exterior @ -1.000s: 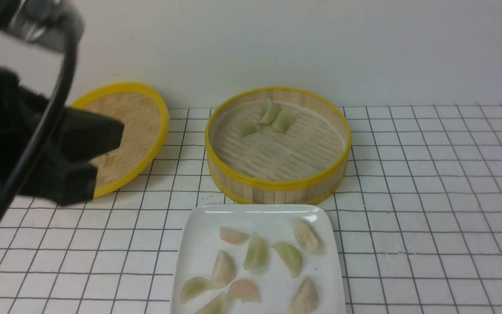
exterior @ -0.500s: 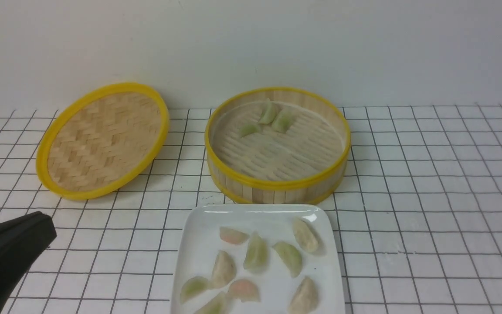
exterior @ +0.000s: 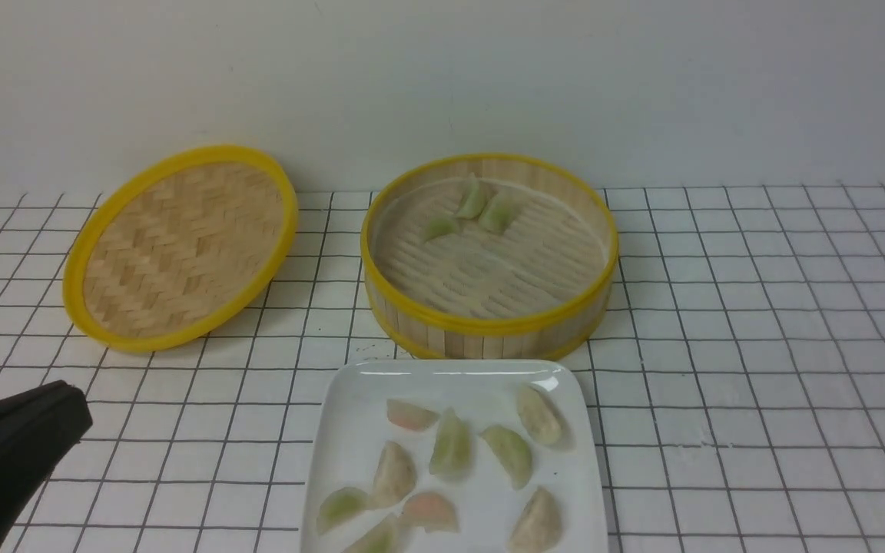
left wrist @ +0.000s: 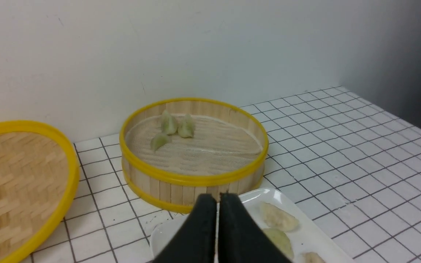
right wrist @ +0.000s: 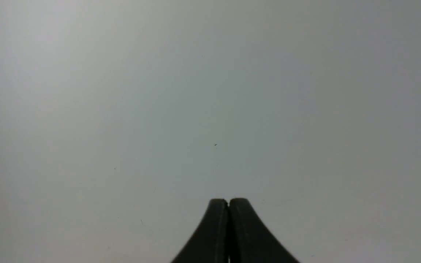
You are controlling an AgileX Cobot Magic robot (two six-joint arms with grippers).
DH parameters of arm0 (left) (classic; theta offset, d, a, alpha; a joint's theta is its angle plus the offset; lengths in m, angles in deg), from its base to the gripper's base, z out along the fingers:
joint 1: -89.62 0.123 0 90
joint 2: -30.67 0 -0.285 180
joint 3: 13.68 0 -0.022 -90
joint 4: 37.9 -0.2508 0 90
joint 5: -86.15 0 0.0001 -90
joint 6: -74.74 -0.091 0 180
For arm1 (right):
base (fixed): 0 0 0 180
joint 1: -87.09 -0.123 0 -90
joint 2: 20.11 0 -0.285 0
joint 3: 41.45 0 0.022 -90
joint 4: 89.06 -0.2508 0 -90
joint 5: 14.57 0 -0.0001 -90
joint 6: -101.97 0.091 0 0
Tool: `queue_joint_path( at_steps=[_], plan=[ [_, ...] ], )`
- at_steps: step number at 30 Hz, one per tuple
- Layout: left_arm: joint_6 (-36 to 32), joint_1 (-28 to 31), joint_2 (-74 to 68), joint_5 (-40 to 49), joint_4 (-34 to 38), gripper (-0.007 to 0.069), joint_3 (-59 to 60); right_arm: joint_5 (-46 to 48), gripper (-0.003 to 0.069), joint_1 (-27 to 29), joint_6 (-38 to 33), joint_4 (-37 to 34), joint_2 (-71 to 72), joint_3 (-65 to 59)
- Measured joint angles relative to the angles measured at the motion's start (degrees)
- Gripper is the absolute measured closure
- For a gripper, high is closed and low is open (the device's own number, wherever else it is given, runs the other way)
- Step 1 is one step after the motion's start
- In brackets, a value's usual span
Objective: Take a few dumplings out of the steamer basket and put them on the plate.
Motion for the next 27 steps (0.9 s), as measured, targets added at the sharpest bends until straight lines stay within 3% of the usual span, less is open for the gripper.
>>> queue_joint_path(
  at_steps=[6, 9, 12, 18, 27],
  plan=[
    [3.9, 2.8, 2.7, -0.4, -10.1, 0.0631, 5.3, -0.1, 0.0672, 0.0, 0.0, 0.0, 0.0, 0.0],
    [11.6, 9.5, 8.6, -0.5, -16.5, 0.0631, 11.9, -0.1, 0.0672, 0.0, 0.0, 0.0, 0.0, 0.0],
    [15.2, 15.0, 14.2, -0.5, -19.5, 0.0631, 17.3, -0.1, 0.0672, 0.0, 0.0, 0.0, 0.0, 0.0],
    [15.2, 21.0, 19.1, -0.3, -20.9, 0.0631, 26.4, -0.1, 0.0672, 0.0, 0.0, 0.0, 0.0, 0.0],
    [15.5, 21.0, 19.1, -0.2, -20.9, 0.0631, 27.4, -0.1, 0.0672, 0.0, 0.0, 0.1, 0.0, 0.0]
  ],
)
